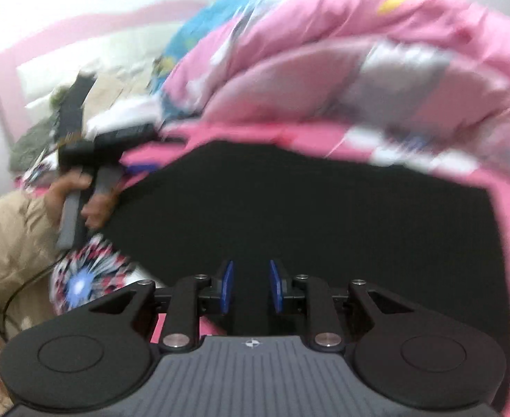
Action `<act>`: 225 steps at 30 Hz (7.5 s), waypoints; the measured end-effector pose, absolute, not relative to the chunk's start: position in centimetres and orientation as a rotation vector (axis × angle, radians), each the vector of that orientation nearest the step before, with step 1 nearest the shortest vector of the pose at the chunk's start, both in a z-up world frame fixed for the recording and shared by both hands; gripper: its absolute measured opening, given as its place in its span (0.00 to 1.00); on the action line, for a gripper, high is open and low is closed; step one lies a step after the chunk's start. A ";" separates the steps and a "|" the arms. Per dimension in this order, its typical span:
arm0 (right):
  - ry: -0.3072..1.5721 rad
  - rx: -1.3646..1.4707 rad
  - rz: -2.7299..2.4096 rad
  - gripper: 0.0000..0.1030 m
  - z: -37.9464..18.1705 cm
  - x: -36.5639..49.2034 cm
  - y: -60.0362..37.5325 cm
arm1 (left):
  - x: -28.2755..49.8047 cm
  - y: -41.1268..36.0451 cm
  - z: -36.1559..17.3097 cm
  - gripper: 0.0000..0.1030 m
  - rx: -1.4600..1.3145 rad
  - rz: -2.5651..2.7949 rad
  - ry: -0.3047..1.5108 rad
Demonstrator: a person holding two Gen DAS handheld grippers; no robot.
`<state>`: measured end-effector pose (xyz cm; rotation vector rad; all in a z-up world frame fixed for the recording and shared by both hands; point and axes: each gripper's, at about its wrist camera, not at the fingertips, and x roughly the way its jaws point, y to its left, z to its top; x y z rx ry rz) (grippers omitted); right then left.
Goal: Fold clothes
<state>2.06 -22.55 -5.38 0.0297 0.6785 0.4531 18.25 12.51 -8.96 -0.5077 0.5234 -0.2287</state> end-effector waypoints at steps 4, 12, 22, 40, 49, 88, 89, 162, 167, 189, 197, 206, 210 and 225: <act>0.712 0.077 0.536 0.23 -5.6 0.0 -22.0 | 18.3 12.3 -8.9 1.00 -0.499 -0.224 0.528; 0.691 0.040 0.517 0.23 -5.2 3.0 -21.1 | 18.2 12.4 -8.9 1.00 -0.501 -0.224 0.528; 0.653 -0.047 0.573 0.22 -3.9 4.5 -20.6 | 18.2 12.4 -8.9 1.00 -0.494 -0.221 0.531; 0.654 -0.035 0.187 0.24 -2.7 9.2 -29.2 | 18.3 12.3 -8.9 1.00 -0.490 -0.220 0.532; 0.695 -0.004 0.059 0.23 -5.7 14.7 -33.4 | 18.2 12.4 -9.0 1.00 -0.500 -0.225 0.527; 0.699 -0.136 0.378 0.25 -4.0 10.4 -23.2 | 18.2 12.5 -9.0 1.00 -0.510 -0.230 0.521; 0.705 -0.142 0.390 0.25 -4.2 9.9 -23.3 | 18.2 12.5 -9.0 1.00 -0.507 -0.229 0.523; 0.650 -0.050 0.493 0.28 -5.4 4.0 -20.9 | 18.1 12.7 -9.2 1.00 -0.515 -0.235 0.516; 0.617 0.004 0.448 0.27 -4.8 5.0 -22.0 | 18.1 12.7 -9.2 1.00 -0.518 -0.237 0.515; 0.707 0.068 0.543 0.24 -5.5 -0.8 -25.0 | 18.1 12.7 -9.2 1.00 -0.517 -0.236 0.514; 0.691 0.148 0.365 0.25 -5.4 1.6 -31.0 | 18.1 12.6 -9.1 1.00 -0.520 -0.237 0.513; 0.740 0.213 0.460 0.27 -4.1 0.3 -33.3 | 18.0 12.6 -9.1 1.00 -0.518 -0.237 0.513; 0.681 0.261 0.352 0.27 -4.1 2.5 -35.9 | 18.1 12.6 -9.1 1.00 -0.519 -0.237 0.513; 0.667 0.300 0.255 0.27 -3.8 1.1 -39.7 | 18.1 12.7 -9.0 1.00 -0.522 -0.238 0.513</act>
